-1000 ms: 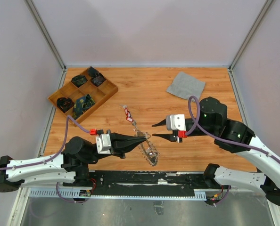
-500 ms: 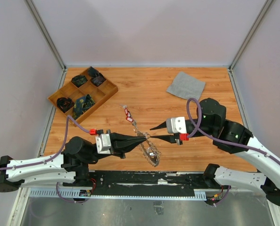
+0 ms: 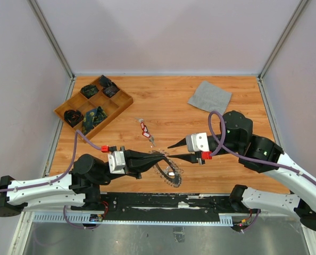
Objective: Put the keys on the keyring
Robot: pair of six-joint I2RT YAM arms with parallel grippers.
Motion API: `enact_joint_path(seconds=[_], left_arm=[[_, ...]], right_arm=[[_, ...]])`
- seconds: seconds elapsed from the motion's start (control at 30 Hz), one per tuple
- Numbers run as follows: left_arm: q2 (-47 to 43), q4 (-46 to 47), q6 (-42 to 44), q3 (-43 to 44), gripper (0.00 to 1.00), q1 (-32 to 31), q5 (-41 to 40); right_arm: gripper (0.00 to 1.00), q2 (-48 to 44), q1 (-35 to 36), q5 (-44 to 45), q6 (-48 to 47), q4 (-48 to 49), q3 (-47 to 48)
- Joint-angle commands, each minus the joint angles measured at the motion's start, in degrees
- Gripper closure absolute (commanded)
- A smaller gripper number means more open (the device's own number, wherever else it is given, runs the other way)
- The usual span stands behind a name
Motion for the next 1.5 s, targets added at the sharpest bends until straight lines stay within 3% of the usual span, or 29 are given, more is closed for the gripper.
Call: enact_joint_path(seconds=[0.0,0.33,0.73,1.13,1.37,1.47], left_arm=[[-0.4,3.9,0.7,0.7,0.99,-0.4,-0.5],[-0.3,3.9,0.9,0.7,0.99,-0.4,-0.8],[0.4,3.7,0.7,1.3,0.99,-0.4,0.6],[0.6,3.9,0.9,1.3,1.00,-0.4,0.6],[0.5,3.7,1.0,1.5,0.99,-0.4,2.3],[0.3,3.4,1.4,1.6,0.99,-0.4,3.7]], right_arm=[[0.68,-0.1,0.9,-0.9,-1.5,-1.2,-0.3],[0.65,-0.1,0.9,-0.2,-2.7,-3.6,0.2],[0.68,0.3,1.1,-0.1,-2.0,0.9,-0.7],[0.88,0.7,1.4,-1.5,-1.5,0.8,-0.7],[0.99,0.3,1.3,1.5,-1.7,0.2,-0.5],[0.99,-0.2,1.3,3.7,-1.9,-0.9,-0.1]])
